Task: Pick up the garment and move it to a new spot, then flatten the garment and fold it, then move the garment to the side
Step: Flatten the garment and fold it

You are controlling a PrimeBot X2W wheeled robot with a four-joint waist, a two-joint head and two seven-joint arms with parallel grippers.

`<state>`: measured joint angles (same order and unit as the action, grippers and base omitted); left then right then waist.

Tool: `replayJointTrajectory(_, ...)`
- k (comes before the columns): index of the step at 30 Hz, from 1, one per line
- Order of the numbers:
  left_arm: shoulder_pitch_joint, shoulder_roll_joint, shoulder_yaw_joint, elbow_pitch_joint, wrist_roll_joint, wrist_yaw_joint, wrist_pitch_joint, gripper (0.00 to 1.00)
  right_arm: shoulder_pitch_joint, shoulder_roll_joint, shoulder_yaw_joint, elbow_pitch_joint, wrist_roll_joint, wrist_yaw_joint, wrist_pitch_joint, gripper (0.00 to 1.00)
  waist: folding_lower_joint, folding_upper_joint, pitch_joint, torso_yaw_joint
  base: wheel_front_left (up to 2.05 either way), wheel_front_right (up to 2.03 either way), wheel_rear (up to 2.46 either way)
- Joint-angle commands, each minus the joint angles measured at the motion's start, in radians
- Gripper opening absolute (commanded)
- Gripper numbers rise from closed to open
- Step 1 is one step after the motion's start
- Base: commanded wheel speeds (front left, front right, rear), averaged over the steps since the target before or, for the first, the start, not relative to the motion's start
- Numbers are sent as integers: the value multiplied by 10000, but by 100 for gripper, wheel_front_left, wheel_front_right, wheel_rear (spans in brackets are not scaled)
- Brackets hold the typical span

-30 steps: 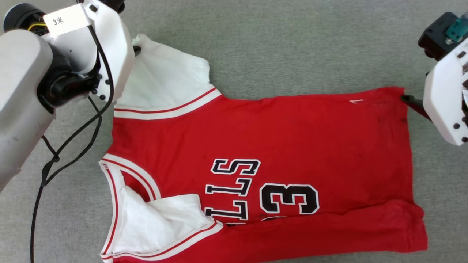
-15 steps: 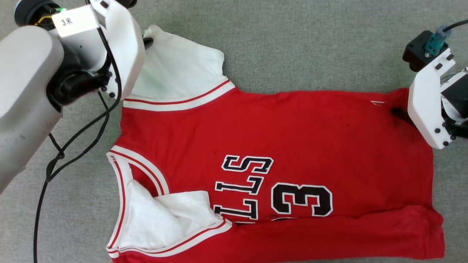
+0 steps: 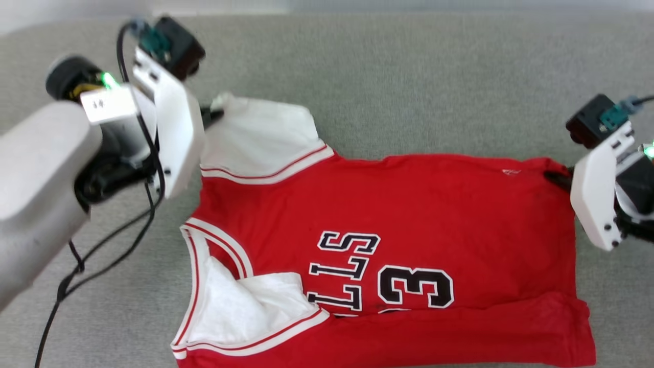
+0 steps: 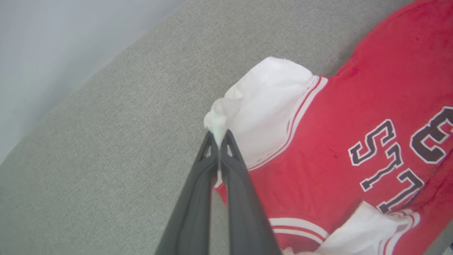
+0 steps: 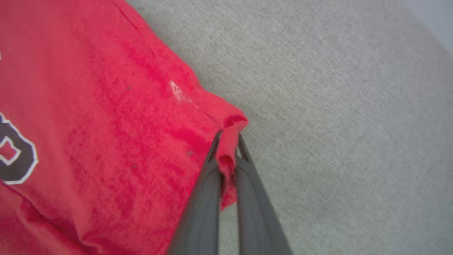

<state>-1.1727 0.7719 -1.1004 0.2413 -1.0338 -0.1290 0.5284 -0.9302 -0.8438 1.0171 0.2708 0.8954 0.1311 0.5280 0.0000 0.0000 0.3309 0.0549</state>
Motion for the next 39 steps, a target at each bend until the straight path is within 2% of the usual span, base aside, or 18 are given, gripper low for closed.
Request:
replayJointTrajectory(1,227,51,-65,-78,-31,-3,-89,0,216,-89,-7,-42,82,-6,-131,0,0,0,-477,160,0,0,0)
replayJointTrajectory(6,1209,511,-313,-823,-170,113,-425,0,1158,-478,-57,-451,174,-6,-989,0,0,0,-1196,270,0,0,0)
replayJointTrajectory(13,2916,1262,-730,-1796,-461,651,-904,0,2891,-699,-424,-802,214,-6,-1757,0,0,0,-2051,340,0,0,0)
replayJointTrajectory(19,4440,1824,-1120,-2372,-805,1057,-1330,0,4463,-774,-988,-1065,119,-6,-2098,0,0,0,-2363,325,0,0,0)
replayJointTrajectory(23,5244,1871,-1328,-2385,-785,1315,-1620,0,5284,-592,-1369,-1039,12,-6,-2085,0,0,0,-2298,274,0,0,0)
replayJointTrajectory(32,6378,1200,-1441,-1414,-1194,1432,-2242,0,6207,273,-1662,-148,-362,-9,-2057,0,0,0,-1981,124,0,0,0)
replayJointTrajectory(33,6409,1169,-1385,-1346,-1212,1490,-2381,36,6198,346,-1781,-110,-360,-9,-2172,18,0,0,-1992,103,0,0,0)
replayJointTrajectory(34,6377,1171,-1319,-1334,-1089,1547,-2580,100,6162,385,-1909,-90,-370,-10,-2275,100,0,0,-2020,83,0,0,0)
replayJointTrajectory(39,6537,1250,-755,-1495,-607,2287,-4240,100,6142,259,-2432,-524,-674,-7,-2803,100,0,0,-2251,35,0,0,0)
